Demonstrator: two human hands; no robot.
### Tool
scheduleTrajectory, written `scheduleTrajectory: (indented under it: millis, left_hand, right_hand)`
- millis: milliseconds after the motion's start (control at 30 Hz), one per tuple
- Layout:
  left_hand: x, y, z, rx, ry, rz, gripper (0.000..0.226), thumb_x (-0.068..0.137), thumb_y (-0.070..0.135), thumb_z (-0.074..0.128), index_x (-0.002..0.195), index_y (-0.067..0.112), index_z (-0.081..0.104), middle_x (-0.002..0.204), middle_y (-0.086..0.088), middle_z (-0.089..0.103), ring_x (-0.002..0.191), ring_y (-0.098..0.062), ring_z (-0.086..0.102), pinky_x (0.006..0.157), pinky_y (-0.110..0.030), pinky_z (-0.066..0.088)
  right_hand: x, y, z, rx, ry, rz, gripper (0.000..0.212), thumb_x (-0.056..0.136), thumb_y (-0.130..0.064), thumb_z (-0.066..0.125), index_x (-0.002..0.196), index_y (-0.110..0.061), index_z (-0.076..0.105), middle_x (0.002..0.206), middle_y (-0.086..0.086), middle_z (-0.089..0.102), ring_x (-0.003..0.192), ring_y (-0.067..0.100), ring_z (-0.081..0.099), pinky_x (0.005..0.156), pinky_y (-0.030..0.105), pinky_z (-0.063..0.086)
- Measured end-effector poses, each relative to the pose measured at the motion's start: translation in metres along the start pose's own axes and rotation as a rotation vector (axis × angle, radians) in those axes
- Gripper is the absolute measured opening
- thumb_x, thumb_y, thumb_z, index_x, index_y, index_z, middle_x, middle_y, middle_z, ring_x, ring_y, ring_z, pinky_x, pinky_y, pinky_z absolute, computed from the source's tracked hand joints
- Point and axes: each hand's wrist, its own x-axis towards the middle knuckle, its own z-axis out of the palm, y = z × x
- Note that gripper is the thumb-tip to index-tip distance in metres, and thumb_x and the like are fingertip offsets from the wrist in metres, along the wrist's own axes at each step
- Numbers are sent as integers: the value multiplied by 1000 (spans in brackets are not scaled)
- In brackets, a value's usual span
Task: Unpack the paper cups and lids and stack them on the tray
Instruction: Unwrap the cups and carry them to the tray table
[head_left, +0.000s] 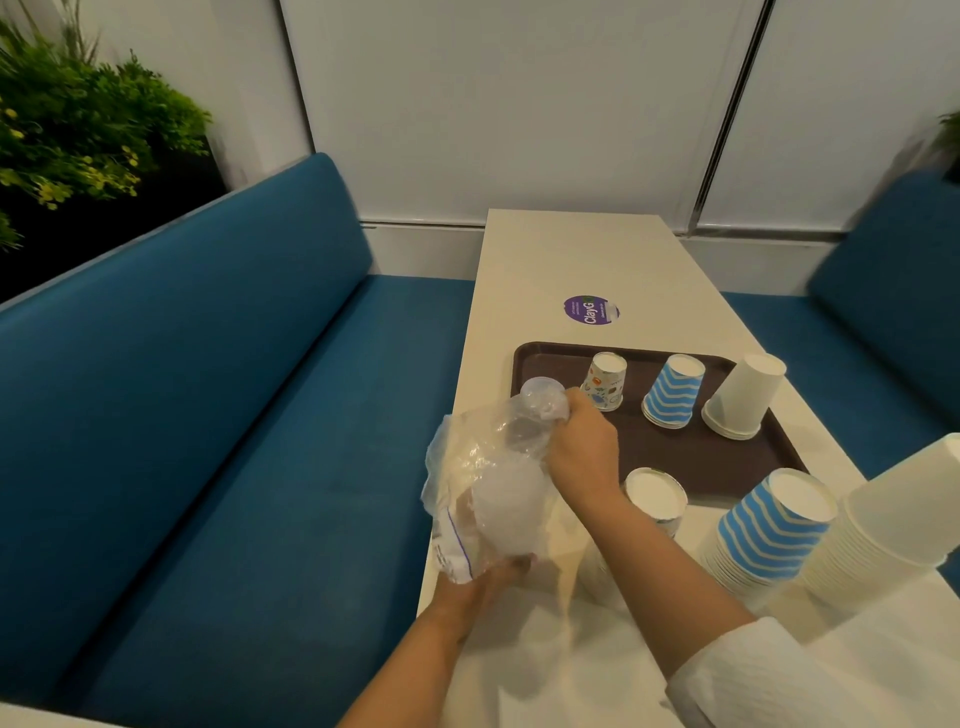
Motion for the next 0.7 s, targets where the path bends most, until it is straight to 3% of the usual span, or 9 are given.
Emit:
scheduleTrajectory:
  millis: [133, 233, 333, 400, 500, 600, 700]
  left_hand:
    - [-2, 18, -5, 76, 180, 179, 49, 69, 25, 83, 108, 25, 53, 104, 2, 63, 86, -8, 57, 64, -6, 45]
    - [1, 18, -7, 64, 212, 227, 61, 57, 22, 88, 105, 35, 51, 102, 8, 65, 93, -12, 62, 77, -31, 56]
    - [1, 24, -7, 52, 193, 267, 86, 57, 18, 88, 118, 41, 32, 110, 16, 57, 100, -8, 58, 64, -16, 52]
    - [-1, 31, -7, 65, 183, 274, 89, 57, 17, 89, 121, 38, 31, 110, 13, 56, 101, -13, 56, 56, -12, 49]
    - [3, 31, -8, 58, 158, 306, 89, 53, 21, 91, 120, 38, 37, 113, 15, 57, 108, -15, 55, 69, -14, 48]
    - [2, 30, -10, 34, 139, 338, 92, 50, 21, 92, 119, 48, 36, 118, 22, 54, 113, -11, 53, 80, -16, 46]
    - [1, 29, -12, 80, 130, 350, 120, 41, 32, 94, 135, 50, 22, 133, 23, 44, 123, -12, 46, 101, -33, 45]
  right_hand:
    - [4, -10, -7, 188, 143, -6, 19, 94, -3, 34, 88, -11, 50, 82, 1, 52, 80, 24, 48, 62, 30, 29]
    - [8, -25, -17, 274, 250, -63, 17, 95, -4, 35, 85, -12, 46, 74, -6, 46, 77, 21, 43, 58, 29, 20]
    - [13, -40, -27, 395, 330, -131, 15, 97, -7, 37, 89, -16, 47, 86, 0, 53, 82, 21, 47, 63, 26, 28]
    - [15, -48, -33, 468, 384, -172, 12, 101, -18, 39, 90, -17, 46, 90, 2, 54, 82, 18, 48, 64, 22, 33]
    - [19, -58, -40, 531, 431, -250, 4, 97, -21, 50, 98, -20, 46, 98, 1, 55, 90, 16, 52, 76, 23, 39]
    - [17, -66, -45, 567, 452, -331, 23, 87, -9, 58, 101, -23, 46, 99, -6, 56, 96, 15, 56, 83, 30, 47]
    - [10, -74, -47, 614, 462, -421, 31, 82, 5, 58, 99, -19, 48, 88, -16, 52, 81, -2, 53, 76, 14, 44]
